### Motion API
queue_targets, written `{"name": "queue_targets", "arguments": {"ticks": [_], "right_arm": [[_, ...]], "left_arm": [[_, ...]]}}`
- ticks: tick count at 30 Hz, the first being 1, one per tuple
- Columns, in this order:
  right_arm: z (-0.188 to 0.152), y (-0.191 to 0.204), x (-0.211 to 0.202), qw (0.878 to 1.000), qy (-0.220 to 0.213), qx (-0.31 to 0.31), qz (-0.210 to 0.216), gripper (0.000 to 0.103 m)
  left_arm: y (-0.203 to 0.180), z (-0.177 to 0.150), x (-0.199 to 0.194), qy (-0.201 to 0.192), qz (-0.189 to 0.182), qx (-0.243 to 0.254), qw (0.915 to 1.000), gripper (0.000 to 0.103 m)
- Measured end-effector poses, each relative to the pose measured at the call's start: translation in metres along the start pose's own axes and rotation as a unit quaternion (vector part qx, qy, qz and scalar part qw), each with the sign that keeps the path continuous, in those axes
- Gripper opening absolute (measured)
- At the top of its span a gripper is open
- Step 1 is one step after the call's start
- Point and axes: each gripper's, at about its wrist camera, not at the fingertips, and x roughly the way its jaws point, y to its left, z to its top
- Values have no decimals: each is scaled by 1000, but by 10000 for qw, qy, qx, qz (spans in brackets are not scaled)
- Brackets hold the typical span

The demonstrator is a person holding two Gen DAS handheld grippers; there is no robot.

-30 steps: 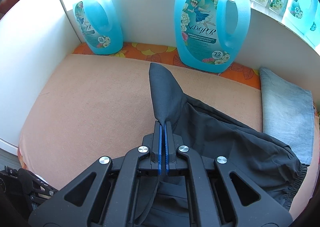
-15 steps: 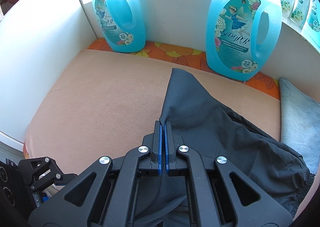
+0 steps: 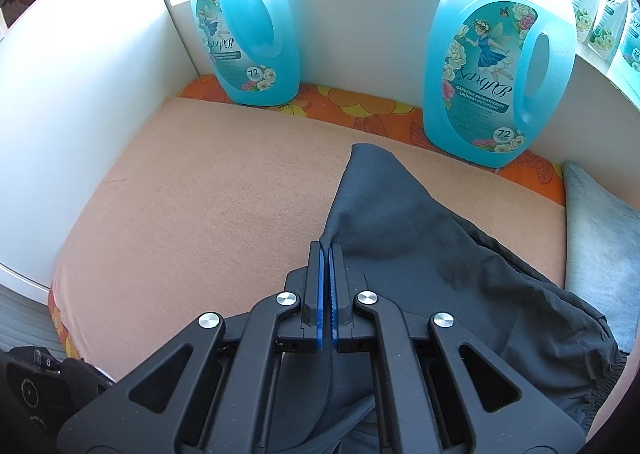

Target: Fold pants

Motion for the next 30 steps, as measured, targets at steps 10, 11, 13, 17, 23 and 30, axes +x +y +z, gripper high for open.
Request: {"name": "queue_targets", "arguments": {"ticks": [10, 11, 13, 17, 23, 30], "right_arm": [[11, 24, 33, 9958, 222, -40, 889, 20], [8, 24, 26, 9956, 125, -86, 924, 25], [-5, 26, 11, 9950, 26, -264, 959, 25], [-47, 37, -10, 9910, 16, -822, 1056, 25], [-83, 59, 23, 9879, 456, -1158, 925, 25], [-115, 64, 50, 9841, 774, -1246, 1002, 18]], "left_arm": [[49, -6, -46, -7, 946, -507, 9942, 2], [55, -4, -49, -9, 1114, -485, 9926, 3], [72, 0, -50, 166, 1397, -375, 9893, 11], [118, 10, -31, 374, 1398, -772, 9865, 13], [151, 18, 19, 769, 1227, -836, 9859, 13], [155, 16, 63, 1134, 972, -852, 9851, 13]]}}
